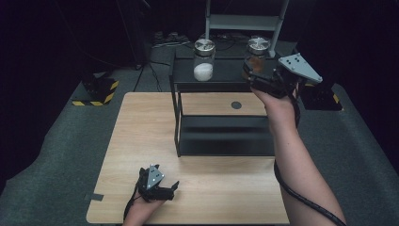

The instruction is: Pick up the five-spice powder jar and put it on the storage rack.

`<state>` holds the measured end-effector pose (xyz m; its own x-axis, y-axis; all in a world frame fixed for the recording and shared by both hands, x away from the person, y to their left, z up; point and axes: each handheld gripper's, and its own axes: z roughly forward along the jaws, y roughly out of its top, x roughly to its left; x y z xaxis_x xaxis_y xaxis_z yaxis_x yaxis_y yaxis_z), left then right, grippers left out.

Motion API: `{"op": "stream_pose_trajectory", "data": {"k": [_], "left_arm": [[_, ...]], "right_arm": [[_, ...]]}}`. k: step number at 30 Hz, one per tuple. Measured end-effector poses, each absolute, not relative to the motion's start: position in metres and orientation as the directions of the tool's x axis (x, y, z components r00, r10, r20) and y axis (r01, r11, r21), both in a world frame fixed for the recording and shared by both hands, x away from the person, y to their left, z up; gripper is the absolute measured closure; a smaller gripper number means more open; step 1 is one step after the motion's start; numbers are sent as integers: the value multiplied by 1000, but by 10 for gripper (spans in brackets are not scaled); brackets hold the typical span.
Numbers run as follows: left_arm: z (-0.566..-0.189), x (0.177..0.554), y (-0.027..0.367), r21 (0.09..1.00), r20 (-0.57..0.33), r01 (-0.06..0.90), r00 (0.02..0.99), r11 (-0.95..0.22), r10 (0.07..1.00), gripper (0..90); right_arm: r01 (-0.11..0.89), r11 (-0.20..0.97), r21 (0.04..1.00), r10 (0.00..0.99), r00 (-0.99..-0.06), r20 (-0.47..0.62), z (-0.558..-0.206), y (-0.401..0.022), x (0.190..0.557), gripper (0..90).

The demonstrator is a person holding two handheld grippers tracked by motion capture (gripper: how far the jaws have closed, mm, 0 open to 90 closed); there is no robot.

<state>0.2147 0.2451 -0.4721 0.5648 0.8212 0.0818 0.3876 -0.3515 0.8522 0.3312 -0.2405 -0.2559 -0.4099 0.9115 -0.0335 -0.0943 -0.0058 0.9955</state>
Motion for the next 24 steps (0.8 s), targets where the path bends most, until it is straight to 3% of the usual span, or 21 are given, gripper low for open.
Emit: {"op": "stream_pose_trajectory", "data": {"k": [24], "left_arm": [[-472, 214, 242, 848, 98, 384, 563, -365, 821, 9]], "right_arm": [[-113, 80, 990, 877, -465, -124, -317, -268, 268, 0]]}}
